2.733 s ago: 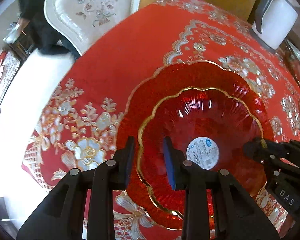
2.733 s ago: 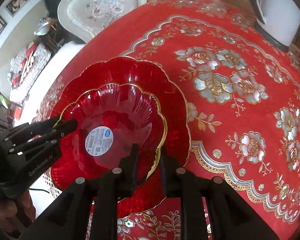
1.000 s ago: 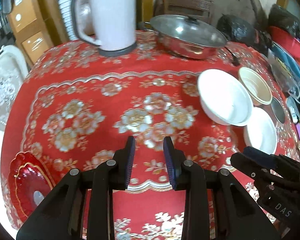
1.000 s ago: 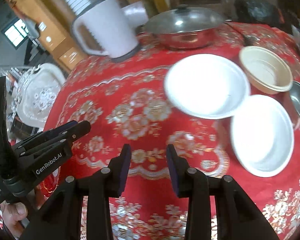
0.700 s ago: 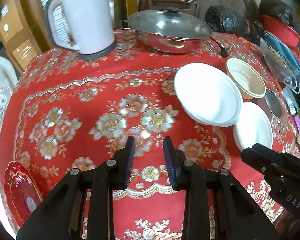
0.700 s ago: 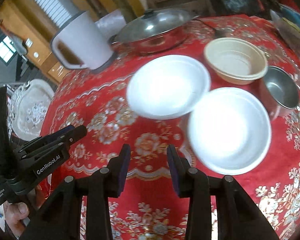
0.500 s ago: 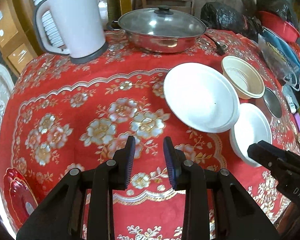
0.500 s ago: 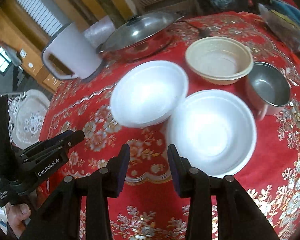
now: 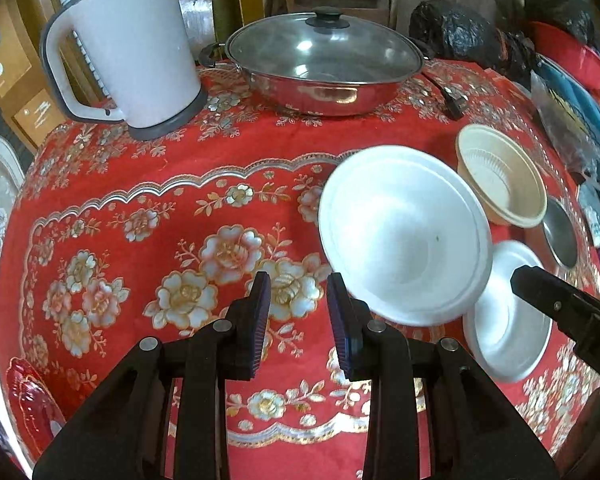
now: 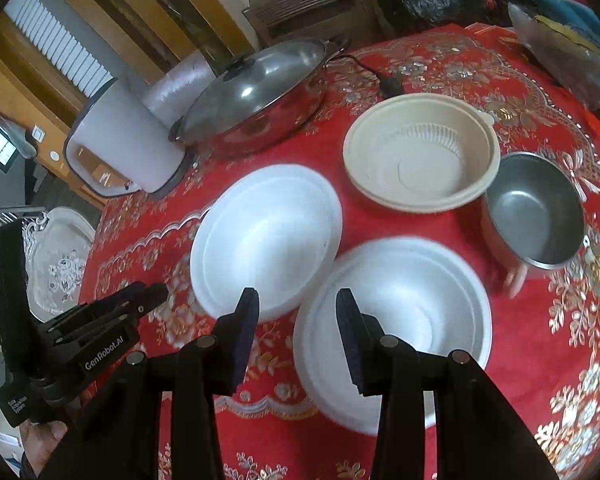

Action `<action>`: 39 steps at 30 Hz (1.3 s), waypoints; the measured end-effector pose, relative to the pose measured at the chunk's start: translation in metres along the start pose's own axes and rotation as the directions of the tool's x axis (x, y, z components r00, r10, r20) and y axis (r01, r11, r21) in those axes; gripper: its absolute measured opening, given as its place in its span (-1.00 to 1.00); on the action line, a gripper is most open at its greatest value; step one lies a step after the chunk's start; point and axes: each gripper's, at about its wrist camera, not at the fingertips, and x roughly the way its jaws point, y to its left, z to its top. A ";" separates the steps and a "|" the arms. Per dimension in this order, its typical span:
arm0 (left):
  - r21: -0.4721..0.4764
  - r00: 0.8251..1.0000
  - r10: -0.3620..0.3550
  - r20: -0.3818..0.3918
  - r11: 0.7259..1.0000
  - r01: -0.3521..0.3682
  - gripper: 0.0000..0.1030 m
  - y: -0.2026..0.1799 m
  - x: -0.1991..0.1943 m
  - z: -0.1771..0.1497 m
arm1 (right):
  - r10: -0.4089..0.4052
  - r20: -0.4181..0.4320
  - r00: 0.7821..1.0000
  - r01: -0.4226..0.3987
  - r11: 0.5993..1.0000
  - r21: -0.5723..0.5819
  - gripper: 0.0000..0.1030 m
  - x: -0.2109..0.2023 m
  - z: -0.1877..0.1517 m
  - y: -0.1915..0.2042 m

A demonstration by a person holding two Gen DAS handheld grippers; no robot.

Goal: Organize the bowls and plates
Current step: 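Move both tools to the rim of a white plate, then close both grippers on the rim of the white plate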

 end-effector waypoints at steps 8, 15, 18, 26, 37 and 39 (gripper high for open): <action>-0.040 0.999 -0.048 -0.025 0.998 0.047 -0.45 0.001 0.013 0.020 | 0.038 -0.010 0.999 -0.038 0.999 0.032 -0.21 0.012 0.028 -0.013; -0.070 0.993 -0.081 -0.083 0.995 0.076 -0.45 0.001 0.031 0.026 | 0.062 -0.074 0.995 -0.061 0.998 0.015 -0.21 0.036 0.042 -0.016; -0.089 0.989 -0.097 -0.108 0.992 0.087 -0.45 0.003 0.038 0.027 | 0.067 -0.102 0.993 -0.064 0.998 0.027 -0.21 0.046 0.045 -0.020; -0.138 0.973 -0.161 -0.167 0.981 0.139 -0.45 0.003 0.055 0.033 | 0.085 -0.150 0.985 -0.081 0.996 0.030 -0.21 0.064 0.053 -0.024; -0.191 0.937 -0.196 -0.290 0.971 0.144 -0.44 0.005 0.079 0.032 | 0.121 -0.205 0.971 -0.120 0.993 0.016 -0.21 0.083 0.056 -0.018; -0.193 0.936 -0.193 -0.293 0.971 0.140 -0.44 0.005 0.080 0.032 | 0.127 -0.207 0.970 -0.126 0.992 0.015 -0.21 0.084 0.057 -0.017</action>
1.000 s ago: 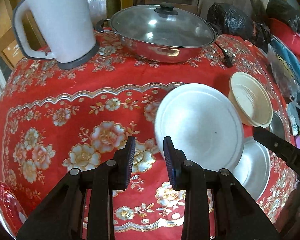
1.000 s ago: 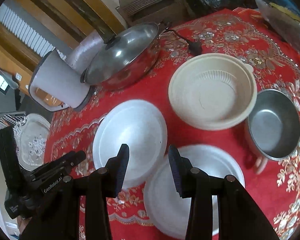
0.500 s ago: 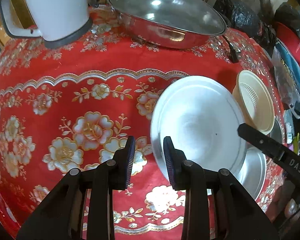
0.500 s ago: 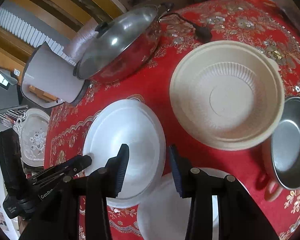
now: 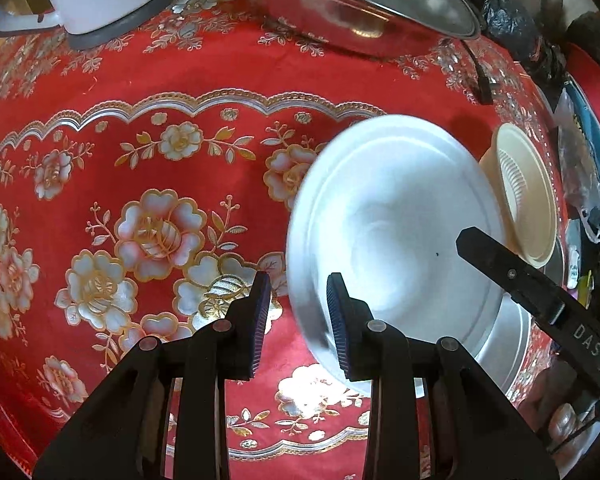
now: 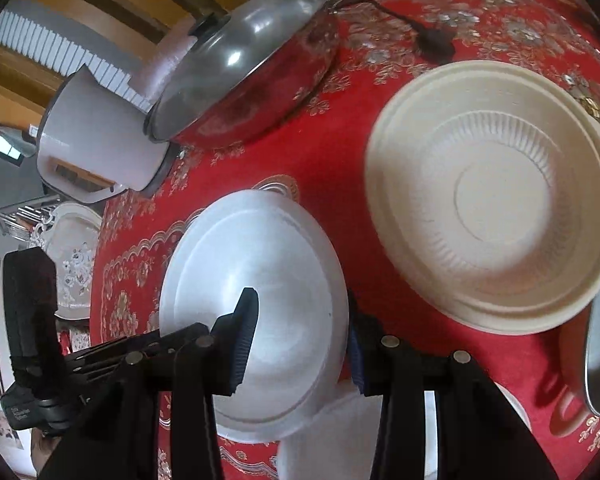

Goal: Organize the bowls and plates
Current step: 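Close both grippers on the rim of the white plate, then lift the white plate with both grippers and carry it toward the red plates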

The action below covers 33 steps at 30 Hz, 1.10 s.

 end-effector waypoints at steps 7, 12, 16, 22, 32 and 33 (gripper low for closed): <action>-0.011 1.000 0.005 0.003 1.000 -0.005 -0.44 0.001 0.002 -0.001 | -0.002 0.005 1.000 0.002 1.000 -0.028 -0.23 0.000 0.002 0.004; -0.022 0.998 0.022 0.056 1.000 -0.021 -0.44 0.004 -0.002 -0.003 | -0.008 0.032 0.999 0.010 0.999 -0.041 -0.78 -0.002 0.001 0.004; -0.003 0.996 0.058 0.069 0.998 -0.058 -0.62 0.003 -0.003 -0.008 | -0.029 0.046 0.999 0.033 0.996 -0.086 -0.86 -0.004 -0.005 0.012; -0.012 0.991 0.068 0.112 0.998 -0.067 -0.65 0.016 -0.014 -0.021 | -0.024 0.041 0.999 0.029 0.993 -0.116 -0.86 -0.004 -0.019 0.023; -0.035 0.979 0.112 0.168 0.994 -0.108 -0.65 0.053 -0.049 -0.066 | 0.020 0.018 1.000 -0.017 0.988 -0.154 -0.86 0.001 -0.050 0.059; -0.039 0.978 0.119 0.171 0.993 -0.114 -0.65 0.053 -0.049 -0.067 | 0.024 0.016 1.000 -0.021 0.987 -0.161 -0.86 0.003 -0.054 0.065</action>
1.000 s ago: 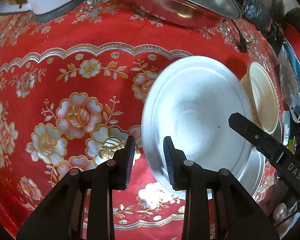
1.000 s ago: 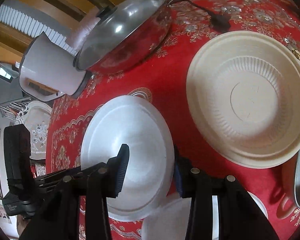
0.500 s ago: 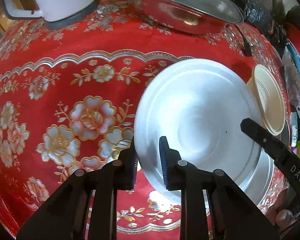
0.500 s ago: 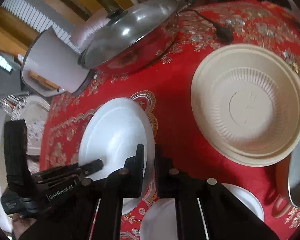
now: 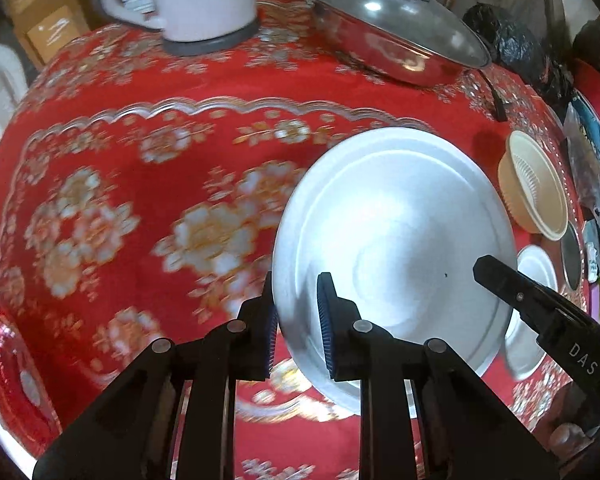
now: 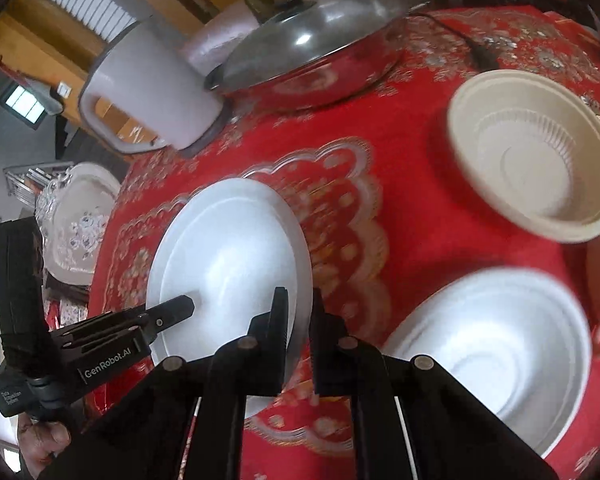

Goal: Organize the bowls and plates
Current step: 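Lift the white plate with both grippers and carry it toward the red plates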

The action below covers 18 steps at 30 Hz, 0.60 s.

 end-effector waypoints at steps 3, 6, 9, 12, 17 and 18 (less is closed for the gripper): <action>-0.025 1.000 0.018 0.013 1.000 -0.018 -0.65 0.022 -0.011 -0.015 | 0.021 -0.010 1.000 -0.022 1.000 -0.021 -0.85 0.004 -0.012 0.019; -0.054 0.999 0.035 0.014 0.998 -0.034 -0.65 0.044 -0.020 -0.030 | 0.034 -0.024 0.999 -0.035 0.998 -0.042 -0.85 0.010 -0.024 0.042; -0.083 0.998 0.060 0.029 0.995 -0.057 -0.65 0.067 -0.032 -0.045 | 0.054 -0.037 0.998 -0.056 0.997 -0.057 -0.85 0.017 -0.036 0.062; -0.111 0.996 0.080 0.043 0.991 -0.075 -0.65 0.092 -0.045 -0.057 | 0.063 -0.044 0.997 -0.066 0.995 -0.071 -0.84 0.024 -0.048 0.087; -0.155 0.992 0.109 0.069 0.983 -0.098 -0.65 0.133 -0.066 -0.073 | 0.073 -0.065 0.995 -0.082 0.986 -0.148 -0.83 0.033 -0.063 0.134; -0.165 0.991 0.111 0.072 0.981 -0.098 -0.65 0.141 -0.069 -0.077 | 0.075 -0.066 0.995 -0.085 0.983 -0.160 -0.83 0.035 -0.066 0.143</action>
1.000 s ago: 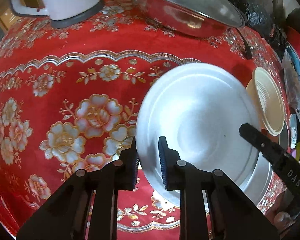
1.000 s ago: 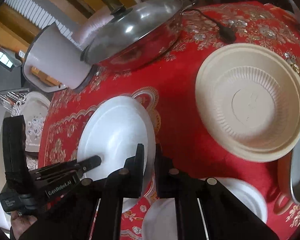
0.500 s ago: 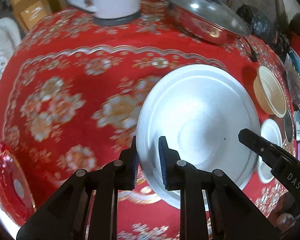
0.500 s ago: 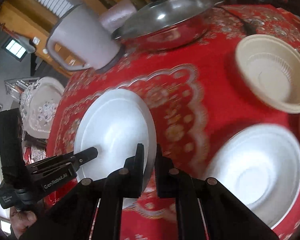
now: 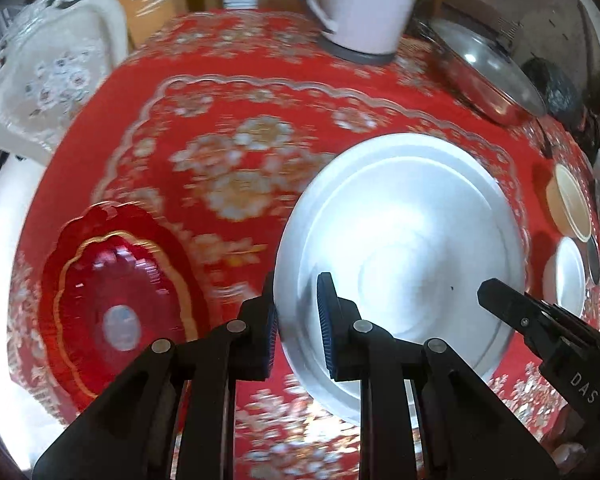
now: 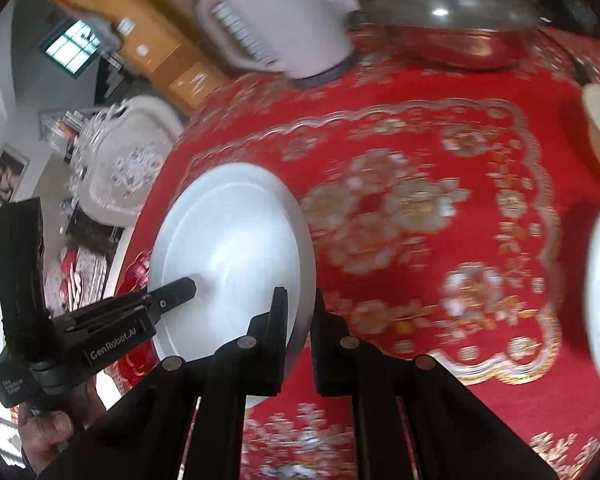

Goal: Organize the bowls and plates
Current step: 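Lift the white plate with both grippers and carry it toward the red plates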

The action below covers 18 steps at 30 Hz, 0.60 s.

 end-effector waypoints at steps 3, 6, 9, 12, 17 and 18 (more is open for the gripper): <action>-0.028 1.000 0.003 0.004 1.000 -0.003 -0.65 0.025 -0.006 -0.006 | -0.003 -0.003 1.000 0.003 1.000 -0.025 -0.83 0.009 -0.002 0.024; -0.044 1.000 0.006 0.017 0.999 -0.005 -0.65 0.047 -0.012 -0.013 | 0.001 -0.006 1.000 -0.001 0.999 -0.047 -0.83 0.019 -0.003 0.042; -0.056 1.000 0.010 0.024 0.998 -0.008 -0.65 0.066 -0.017 -0.019 | 0.003 -0.009 1.000 -0.003 0.998 -0.063 -0.83 0.028 -0.006 0.058; -0.070 1.000 0.008 0.031 0.998 -0.006 -0.65 0.082 -0.020 -0.023 | 0.011 -0.007 1.000 -0.011 0.998 -0.067 -0.83 0.035 -0.008 0.071; -0.086 0.999 0.012 0.043 0.996 -0.008 -0.65 0.104 -0.025 -0.027 | 0.003 -0.026 1.000 -0.005 0.996 -0.091 -0.83 0.046 -0.014 0.091; -0.091 0.999 0.012 0.045 0.996 -0.008 -0.65 0.110 -0.027 -0.028 | 0.005 -0.028 1.000 -0.008 0.996 -0.093 -0.83 0.048 -0.014 0.095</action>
